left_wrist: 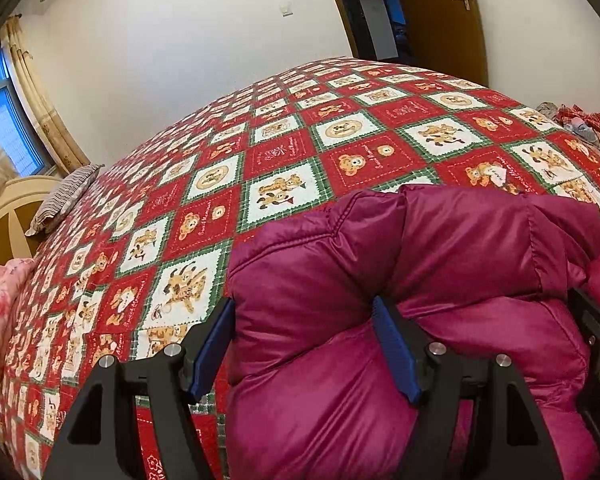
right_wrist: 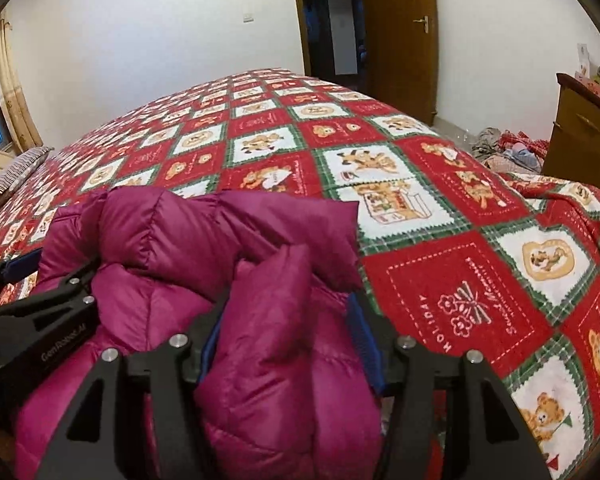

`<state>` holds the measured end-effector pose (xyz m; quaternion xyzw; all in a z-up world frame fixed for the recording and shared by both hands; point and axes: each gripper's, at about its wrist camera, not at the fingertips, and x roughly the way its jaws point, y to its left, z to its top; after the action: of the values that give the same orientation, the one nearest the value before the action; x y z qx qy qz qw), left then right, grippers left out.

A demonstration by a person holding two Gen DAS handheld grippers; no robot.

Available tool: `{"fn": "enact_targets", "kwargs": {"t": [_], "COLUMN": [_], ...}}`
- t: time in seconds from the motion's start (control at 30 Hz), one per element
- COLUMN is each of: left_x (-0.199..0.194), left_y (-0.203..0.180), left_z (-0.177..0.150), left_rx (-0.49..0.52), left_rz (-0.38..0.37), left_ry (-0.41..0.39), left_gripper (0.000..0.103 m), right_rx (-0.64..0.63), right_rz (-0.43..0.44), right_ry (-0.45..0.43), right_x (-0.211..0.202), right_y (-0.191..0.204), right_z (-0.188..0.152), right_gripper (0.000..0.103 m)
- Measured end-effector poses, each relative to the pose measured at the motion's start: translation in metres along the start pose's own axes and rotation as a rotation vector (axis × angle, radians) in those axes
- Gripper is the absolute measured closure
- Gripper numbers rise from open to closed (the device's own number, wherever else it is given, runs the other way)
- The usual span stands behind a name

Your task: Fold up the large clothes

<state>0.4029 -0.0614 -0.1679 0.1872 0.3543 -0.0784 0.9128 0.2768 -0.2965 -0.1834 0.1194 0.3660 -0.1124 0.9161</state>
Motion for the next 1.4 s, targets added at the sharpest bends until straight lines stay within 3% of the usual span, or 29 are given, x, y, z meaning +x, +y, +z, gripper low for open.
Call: {"fn": "enact_targets", "kwargs": {"t": [0.2,0.37,0.5,0.63,0.87,1.0,1.13,1.3,1.4], "left_x": [-0.018,-0.057,-0.078,-0.080,-0.068,-0.062,-0.065,-0.068,-0.069], "left_y": [0.017,0.040,0.043,0.032,0.017,0.014,0.019,0.030,0.030], "left_z": [-0.001,-0.014,-0.030,-0.040,-0.041,-0.042,-0.041,-0.035,-0.028], "left_rx": [-0.002,-0.067,-0.095,-0.069,-0.038,-0.038,-0.026,-0.074,-0.090], "left_rz": [-0.073,-0.105,-0.098,-0.055,-0.022,-0.019,-0.037,-0.071,-0.077], "left_ry": [0.019,0.015,0.008,-0.007,0.008,0.015,0.006,0.011,0.002], "left_gripper": [0.032,0.032,0.032,0.032,0.032,0.032,0.032,0.032,0.032], "right_rx": [0.061,0.036,-0.005,0.016,0.069,0.059,0.041,0.017,0.006], "right_rz": [0.103,0.124,0.162,0.188,0.206,0.207,0.206,0.194,0.198], "right_ry": [0.056,-0.063,-0.060,0.044,0.121,0.115,0.148,0.015,0.012], "right_x": [-0.017,-0.090,-0.124,-0.108,-0.073,-0.072,-0.083,-0.106,-0.088], "right_y": [-0.019,-0.022,-0.005,0.005,-0.009,-0.009,-0.008,-0.014,-0.009], "right_z": [0.009,0.006,-0.017,-0.054,-0.066,-0.070,-0.055,0.002,0.037], "right_gripper": [0.042,0.041,0.049,0.062,0.062,0.062,0.061,0.061,0.061]}}
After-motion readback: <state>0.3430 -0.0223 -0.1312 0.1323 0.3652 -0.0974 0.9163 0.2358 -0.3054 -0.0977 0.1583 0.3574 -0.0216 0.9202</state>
